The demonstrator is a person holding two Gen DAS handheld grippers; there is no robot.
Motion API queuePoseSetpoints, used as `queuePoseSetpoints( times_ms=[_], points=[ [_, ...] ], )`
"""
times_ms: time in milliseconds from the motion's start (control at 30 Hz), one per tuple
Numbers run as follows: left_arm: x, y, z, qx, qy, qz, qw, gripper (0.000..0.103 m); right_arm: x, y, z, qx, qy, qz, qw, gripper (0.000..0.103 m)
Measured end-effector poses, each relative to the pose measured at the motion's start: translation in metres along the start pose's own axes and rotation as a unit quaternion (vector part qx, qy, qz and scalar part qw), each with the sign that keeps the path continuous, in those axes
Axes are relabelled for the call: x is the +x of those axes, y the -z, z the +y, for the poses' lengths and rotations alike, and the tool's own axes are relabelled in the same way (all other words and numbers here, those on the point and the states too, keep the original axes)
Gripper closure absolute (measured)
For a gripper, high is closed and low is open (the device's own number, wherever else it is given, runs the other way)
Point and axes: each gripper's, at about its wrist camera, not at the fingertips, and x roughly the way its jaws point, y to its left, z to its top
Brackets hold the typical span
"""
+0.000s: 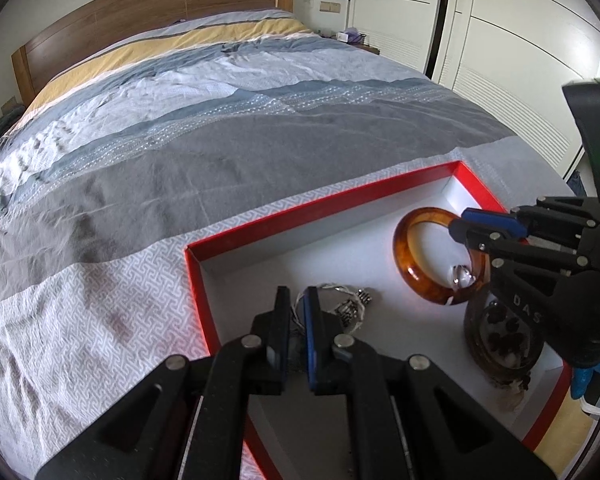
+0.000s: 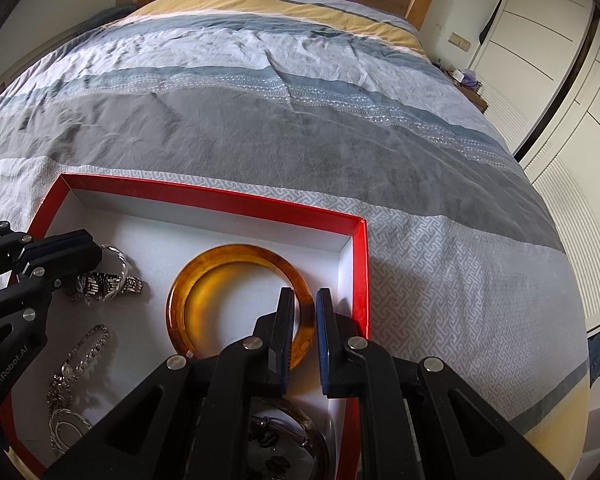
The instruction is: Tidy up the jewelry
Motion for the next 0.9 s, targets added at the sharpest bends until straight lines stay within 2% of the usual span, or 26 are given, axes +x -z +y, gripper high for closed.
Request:
queuePoseSetpoints(
  times_ms=[167, 233, 300, 400, 833, 900],
  points=[
    [-0.006, 0.0, 0.002, -0.014, 0.017, -0.001, 0.9998, 0.096, -0.004, -0.001, -0.003, 0.008, -0.004, -0.005, 1.0, 0.09],
    [-0.01, 0.0, 0.003, -0.019, 0.02, -0.002, 0.9996, 0.092, -0.008, -0.001, -0.004, 0.013, -0.01, -0.01, 1.0, 0.085],
    [-0.017, 0.0, 0.003, -0.021, 0.022, -0.006, 0.9995, 0.082, -0.012, 0.0, -0.004, 0.018, -0.014, -0.012, 1.0, 0.082],
    [-0.029, -0.001, 0.004, -0.022, 0.024, -0.012, 0.9994, 0.077, -0.023, 0.0, -0.003, 0.024, -0.012, -0.019, 0.999, 0.07],
    [-0.104, 0.013, 0.015, -0.051, 0.008, -0.032, 0.9982, 0.066, -0.094, 0.02, 0.005, 0.059, -0.023, -0.038, 0.997, 0.069],
    [-0.117, 0.018, 0.019, -0.057, 0.002, -0.034, 0.9978, 0.061, -0.108, 0.024, 0.01, 0.062, -0.025, -0.043, 0.997, 0.068]
  ],
)
